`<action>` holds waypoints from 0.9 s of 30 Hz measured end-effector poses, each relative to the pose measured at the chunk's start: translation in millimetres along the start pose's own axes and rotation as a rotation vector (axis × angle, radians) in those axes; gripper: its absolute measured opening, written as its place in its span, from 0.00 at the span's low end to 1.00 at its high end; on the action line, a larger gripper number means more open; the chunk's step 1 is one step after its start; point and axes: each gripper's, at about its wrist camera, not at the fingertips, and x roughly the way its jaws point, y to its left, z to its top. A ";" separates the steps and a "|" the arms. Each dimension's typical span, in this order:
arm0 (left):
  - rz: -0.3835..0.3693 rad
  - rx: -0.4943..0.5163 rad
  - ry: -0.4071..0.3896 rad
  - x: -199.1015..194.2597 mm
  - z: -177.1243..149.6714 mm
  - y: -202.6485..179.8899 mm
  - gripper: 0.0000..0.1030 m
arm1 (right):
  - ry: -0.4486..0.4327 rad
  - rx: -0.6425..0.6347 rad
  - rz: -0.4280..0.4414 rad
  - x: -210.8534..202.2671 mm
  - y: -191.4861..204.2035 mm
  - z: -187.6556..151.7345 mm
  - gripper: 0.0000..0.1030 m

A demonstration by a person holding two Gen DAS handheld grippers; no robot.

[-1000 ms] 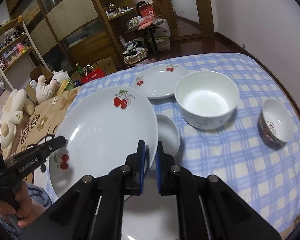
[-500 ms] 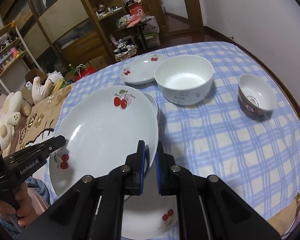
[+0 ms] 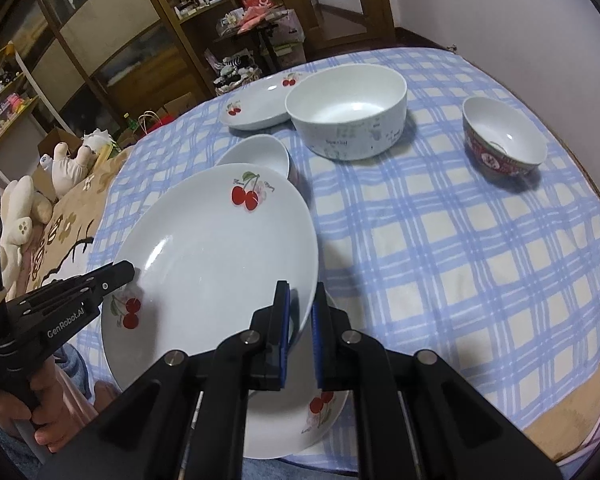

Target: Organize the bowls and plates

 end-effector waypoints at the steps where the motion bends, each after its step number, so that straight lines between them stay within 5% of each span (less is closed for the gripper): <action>1: 0.002 0.005 0.007 2.1 -0.9 -0.7 0.12 | 0.002 0.000 -0.002 0.3 0.2 -1.0 0.10; 18: 0.025 0.040 0.086 28.6 -9.0 -5.5 0.12 | 0.049 0.034 0.000 20.0 -12.0 -11.9 0.09; 22: 0.035 0.068 0.110 35.6 -12.1 -10.5 0.03 | 0.062 0.031 -0.008 26.1 -13.1 -12.9 0.06; 27: 0.040 0.152 0.115 40.6 -17.1 -29.3 0.03 | 0.087 0.051 -0.015 34.4 -18.9 -15.5 0.07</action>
